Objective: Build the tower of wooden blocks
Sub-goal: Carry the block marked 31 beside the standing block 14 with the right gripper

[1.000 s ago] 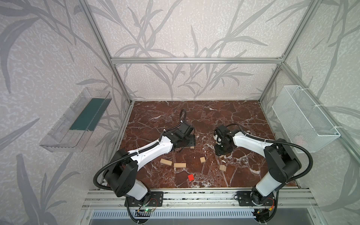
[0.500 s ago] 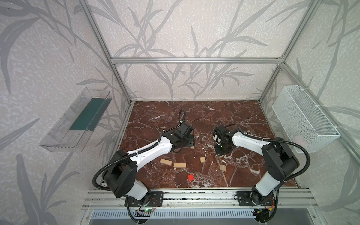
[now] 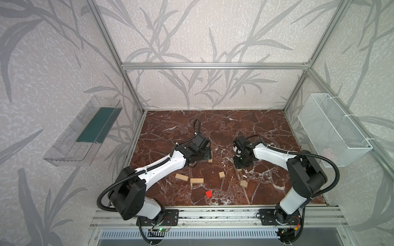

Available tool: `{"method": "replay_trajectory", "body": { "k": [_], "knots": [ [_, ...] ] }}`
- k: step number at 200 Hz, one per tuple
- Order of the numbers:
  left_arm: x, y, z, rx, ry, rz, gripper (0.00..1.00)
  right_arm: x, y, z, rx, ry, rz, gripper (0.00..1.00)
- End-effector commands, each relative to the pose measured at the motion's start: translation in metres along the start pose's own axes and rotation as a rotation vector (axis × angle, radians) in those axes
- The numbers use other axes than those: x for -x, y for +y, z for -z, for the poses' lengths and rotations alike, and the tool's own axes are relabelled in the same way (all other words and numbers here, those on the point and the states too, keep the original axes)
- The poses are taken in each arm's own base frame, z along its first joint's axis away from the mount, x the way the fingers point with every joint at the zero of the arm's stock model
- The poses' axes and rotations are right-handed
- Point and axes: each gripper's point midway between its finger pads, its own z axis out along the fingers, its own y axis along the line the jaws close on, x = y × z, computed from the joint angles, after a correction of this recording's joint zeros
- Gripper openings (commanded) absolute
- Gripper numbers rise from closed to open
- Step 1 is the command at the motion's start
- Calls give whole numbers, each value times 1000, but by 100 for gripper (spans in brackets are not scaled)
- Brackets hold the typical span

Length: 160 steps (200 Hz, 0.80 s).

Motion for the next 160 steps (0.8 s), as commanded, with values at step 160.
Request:
{"method": "replay_trajectory", "body": {
  "k": [160],
  "knots": [
    [12,23,3,-68,7,110,70,59,80,-1,37,-72,-220,19]
  ]
}}
